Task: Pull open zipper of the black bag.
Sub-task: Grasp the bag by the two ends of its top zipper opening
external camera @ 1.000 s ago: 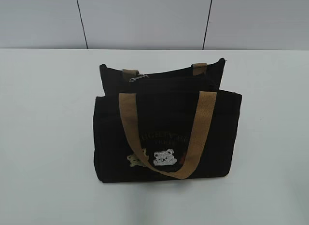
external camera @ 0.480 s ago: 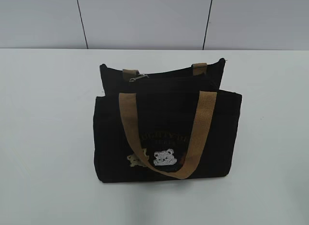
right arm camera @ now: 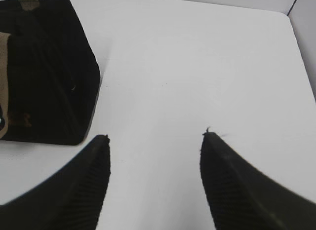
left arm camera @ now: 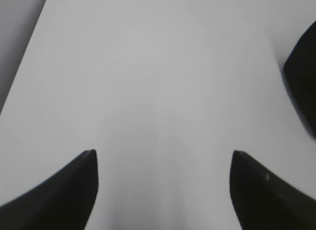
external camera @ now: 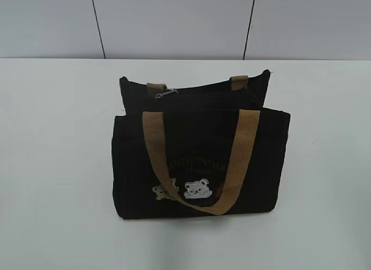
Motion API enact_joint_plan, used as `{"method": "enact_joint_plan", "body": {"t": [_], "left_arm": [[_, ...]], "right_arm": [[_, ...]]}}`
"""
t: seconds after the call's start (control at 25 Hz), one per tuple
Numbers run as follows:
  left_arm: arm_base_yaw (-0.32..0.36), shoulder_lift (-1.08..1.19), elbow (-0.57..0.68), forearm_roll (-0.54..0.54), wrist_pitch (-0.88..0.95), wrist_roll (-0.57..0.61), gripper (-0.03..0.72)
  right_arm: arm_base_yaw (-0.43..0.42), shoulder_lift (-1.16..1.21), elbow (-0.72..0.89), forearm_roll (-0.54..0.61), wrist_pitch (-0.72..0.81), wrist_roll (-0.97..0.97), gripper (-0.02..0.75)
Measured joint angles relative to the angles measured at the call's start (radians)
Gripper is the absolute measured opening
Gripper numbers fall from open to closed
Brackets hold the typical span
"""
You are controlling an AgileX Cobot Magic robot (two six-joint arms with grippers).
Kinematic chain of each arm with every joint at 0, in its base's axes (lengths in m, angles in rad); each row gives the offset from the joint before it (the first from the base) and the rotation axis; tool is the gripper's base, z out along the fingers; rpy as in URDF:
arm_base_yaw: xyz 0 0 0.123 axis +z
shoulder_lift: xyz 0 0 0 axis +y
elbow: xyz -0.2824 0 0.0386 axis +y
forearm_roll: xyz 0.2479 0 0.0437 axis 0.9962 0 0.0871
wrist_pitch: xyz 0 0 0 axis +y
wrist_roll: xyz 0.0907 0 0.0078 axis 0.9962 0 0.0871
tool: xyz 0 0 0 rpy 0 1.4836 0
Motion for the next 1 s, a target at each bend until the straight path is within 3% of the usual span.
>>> {"method": "enact_joint_plan", "body": {"t": [0.12,0.24,0.44,0.56,0.72,1.0], "left_arm": [[0.0,0.056,-0.001,0.057,-0.021,0.0,0.629],[0.0,0.101,-0.009,0.072,-0.087,0.0,0.594],[0.0,0.194,-0.016,-0.001,-0.321,0.0,0.514],[0.0,0.305,-0.016,-0.081,-0.417,0.053,0.498],[0.0,0.48,-0.043,-0.268,-0.5,0.244,0.492],[0.0,0.772,-0.143,-0.604,-0.551,0.743,0.483]], "right_arm": [[0.0,0.128,-0.055,0.0,-0.047,-0.042,0.443],[0.0,0.248,-0.117,0.0,-0.081,-0.093,0.443],[0.0,0.428,-0.212,0.009,-0.109,-0.171,0.443],[0.0,0.522,-0.262,0.077,-0.109,-0.253,0.44],[0.015,0.66,-0.335,0.209,-0.109,-0.416,0.403],[0.035,0.853,-0.5,0.379,-0.043,-0.623,0.361]]}}
